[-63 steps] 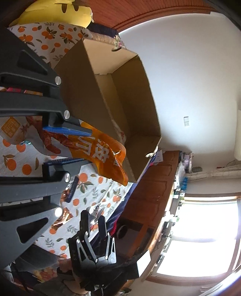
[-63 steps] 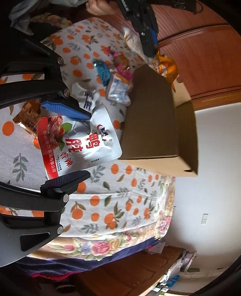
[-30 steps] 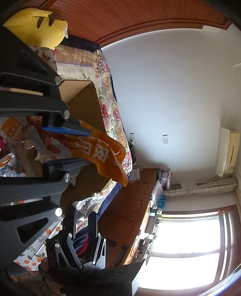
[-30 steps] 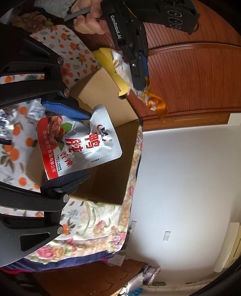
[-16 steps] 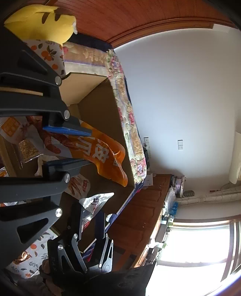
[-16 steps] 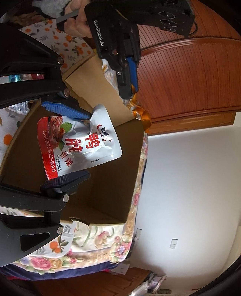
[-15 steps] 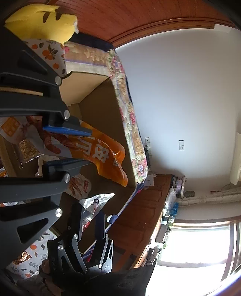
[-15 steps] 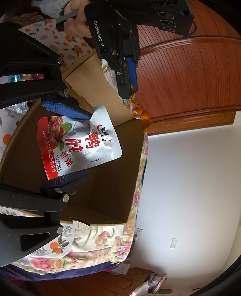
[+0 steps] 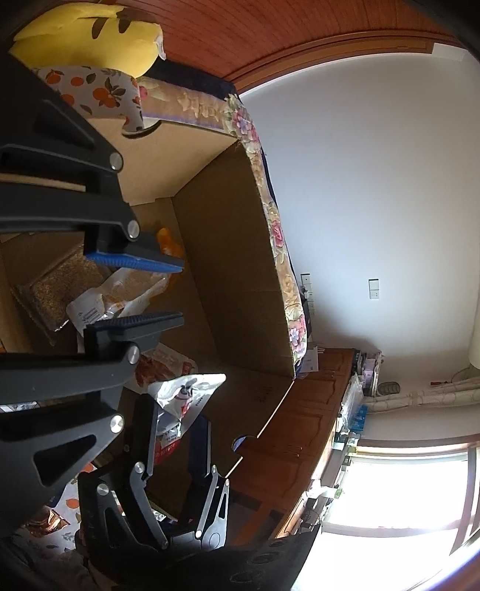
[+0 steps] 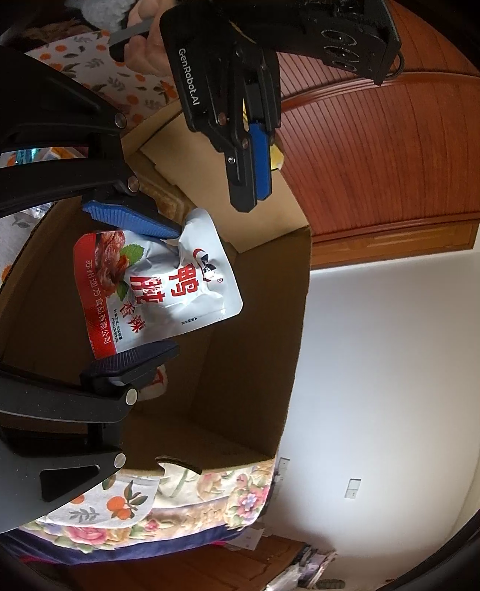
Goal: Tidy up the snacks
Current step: 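Open the right tool to drop the duck-neck packet into the box, then withdraw both tools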
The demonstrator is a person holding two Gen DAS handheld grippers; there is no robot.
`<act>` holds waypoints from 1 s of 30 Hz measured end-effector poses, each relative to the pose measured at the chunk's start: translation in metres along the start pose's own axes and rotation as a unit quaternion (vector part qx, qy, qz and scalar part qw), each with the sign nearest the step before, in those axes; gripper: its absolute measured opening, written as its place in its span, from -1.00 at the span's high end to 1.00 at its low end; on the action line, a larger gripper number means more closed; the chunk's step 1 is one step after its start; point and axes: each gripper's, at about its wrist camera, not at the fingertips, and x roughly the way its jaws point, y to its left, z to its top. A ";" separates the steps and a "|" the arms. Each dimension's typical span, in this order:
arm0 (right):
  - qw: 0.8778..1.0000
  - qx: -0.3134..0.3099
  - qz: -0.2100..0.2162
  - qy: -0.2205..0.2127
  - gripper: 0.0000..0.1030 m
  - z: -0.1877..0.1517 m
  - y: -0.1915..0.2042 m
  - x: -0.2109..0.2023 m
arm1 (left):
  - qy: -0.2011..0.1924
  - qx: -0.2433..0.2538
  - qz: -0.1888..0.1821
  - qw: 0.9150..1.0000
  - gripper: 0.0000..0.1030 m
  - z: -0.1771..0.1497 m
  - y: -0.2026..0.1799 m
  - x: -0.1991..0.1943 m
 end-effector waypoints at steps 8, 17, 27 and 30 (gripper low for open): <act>1.000 0.001 -0.006 0.005 -0.17 0.003 0.001 0.000 | 0.001 0.003 0.004 1.000 0.58 -0.006 0.004 -0.015; 1.000 0.010 -0.017 -0.006 -0.17 0.008 0.010 -0.036 | -0.008 0.002 0.006 1.000 0.54 -0.019 0.004 -0.056; 0.998 0.031 -0.059 0.004 -0.17 -0.029 0.037 -0.099 | 0.007 -0.004 -0.009 1.000 0.53 -0.066 -0.001 -0.089; 0.996 0.045 -0.073 0.014 -0.17 -0.049 0.042 -0.111 | 0.016 -0.002 -0.012 1.000 0.53 -0.084 -0.003 -0.091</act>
